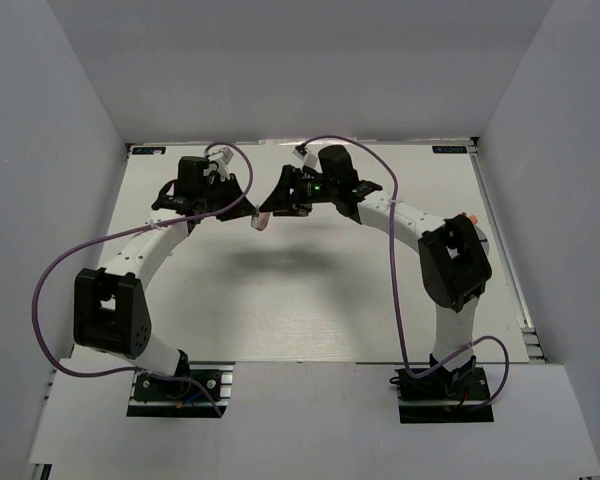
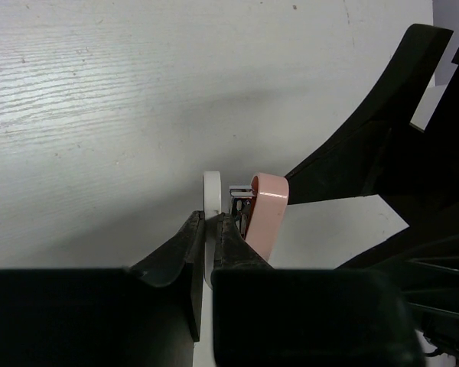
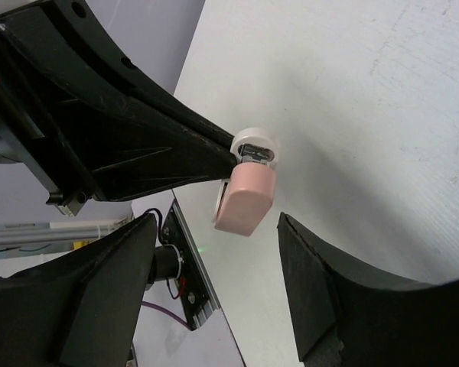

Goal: Sort the stationery into containers
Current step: Pass the stationery from the left arm to the right

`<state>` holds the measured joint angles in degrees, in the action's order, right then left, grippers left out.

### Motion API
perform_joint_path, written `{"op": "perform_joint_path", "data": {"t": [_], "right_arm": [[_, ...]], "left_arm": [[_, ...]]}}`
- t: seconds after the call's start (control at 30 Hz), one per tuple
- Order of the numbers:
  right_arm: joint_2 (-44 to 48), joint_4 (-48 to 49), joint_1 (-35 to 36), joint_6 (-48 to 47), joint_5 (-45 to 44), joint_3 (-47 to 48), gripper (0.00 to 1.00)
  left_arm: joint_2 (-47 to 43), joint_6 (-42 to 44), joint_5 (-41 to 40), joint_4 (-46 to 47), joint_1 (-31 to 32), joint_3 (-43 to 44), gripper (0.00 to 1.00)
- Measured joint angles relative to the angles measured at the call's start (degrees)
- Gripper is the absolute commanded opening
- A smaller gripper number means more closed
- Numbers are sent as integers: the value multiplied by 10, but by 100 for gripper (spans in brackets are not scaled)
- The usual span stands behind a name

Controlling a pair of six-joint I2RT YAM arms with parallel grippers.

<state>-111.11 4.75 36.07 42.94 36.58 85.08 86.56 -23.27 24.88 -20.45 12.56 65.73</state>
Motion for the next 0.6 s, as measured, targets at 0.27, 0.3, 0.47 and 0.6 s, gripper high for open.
{"op": "perform_joint_path", "data": {"t": [0.27, 0.3, 0.47, 0.6], "right_arm": [[0, 2, 0, -5, -4, 0, 44], [-2, 2, -1, -7, -5, 0, 43], [-16, 2, 1, -10, -5, 4, 42], [-18, -1, 7, -11, -7, 4, 55]], "left_arm": [[0, -10, 15, 4, 0, 0, 0], [-1, -12, 15, 5, -1, 0, 0], [-1, -16, 17, 11, 0, 0, 0], [-1, -17, 19, 13, 0, 0, 0]]}}
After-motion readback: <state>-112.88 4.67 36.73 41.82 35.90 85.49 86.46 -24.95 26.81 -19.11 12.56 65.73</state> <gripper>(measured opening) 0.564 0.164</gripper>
